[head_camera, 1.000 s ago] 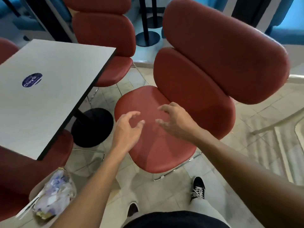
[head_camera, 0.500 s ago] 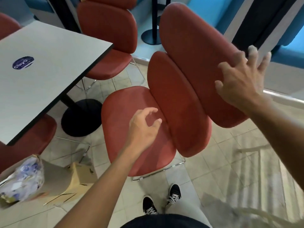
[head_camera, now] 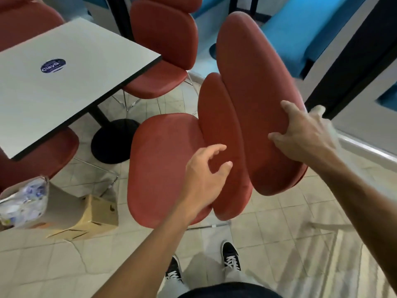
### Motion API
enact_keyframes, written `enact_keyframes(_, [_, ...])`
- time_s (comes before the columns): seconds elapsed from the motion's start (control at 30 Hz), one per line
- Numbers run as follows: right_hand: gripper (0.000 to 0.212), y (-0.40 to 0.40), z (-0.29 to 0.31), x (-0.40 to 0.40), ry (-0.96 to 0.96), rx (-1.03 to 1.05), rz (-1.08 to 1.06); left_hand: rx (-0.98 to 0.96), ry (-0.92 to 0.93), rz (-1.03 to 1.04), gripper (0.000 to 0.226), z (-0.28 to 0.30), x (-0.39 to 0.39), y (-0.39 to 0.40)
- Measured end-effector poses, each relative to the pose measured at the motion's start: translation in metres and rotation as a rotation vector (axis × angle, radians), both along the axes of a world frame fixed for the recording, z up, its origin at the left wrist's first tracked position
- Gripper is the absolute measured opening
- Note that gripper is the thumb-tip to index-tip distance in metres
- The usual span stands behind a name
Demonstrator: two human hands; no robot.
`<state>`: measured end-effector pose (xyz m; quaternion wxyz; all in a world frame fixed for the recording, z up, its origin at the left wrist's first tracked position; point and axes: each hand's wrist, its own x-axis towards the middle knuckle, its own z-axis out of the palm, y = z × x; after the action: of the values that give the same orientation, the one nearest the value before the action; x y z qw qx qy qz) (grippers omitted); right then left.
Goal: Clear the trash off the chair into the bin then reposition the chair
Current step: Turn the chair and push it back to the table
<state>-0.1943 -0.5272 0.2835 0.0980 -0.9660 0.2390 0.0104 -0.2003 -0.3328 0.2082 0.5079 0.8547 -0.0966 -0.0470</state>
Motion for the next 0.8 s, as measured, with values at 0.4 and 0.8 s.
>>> enact_keyframes(0.4, [0.049,0.002,0.002,-0.013,-0.018,0.243,0.178,0.045,0.076,-0.189,0.073,0.006,-0.045,-0.052])
enact_keyframes(0.8, [0.04,-0.019,0.002,-0.016,-0.018,-0.07,0.454,0.22,0.051,-0.059,0.104,0.028,-0.058,-0.083])
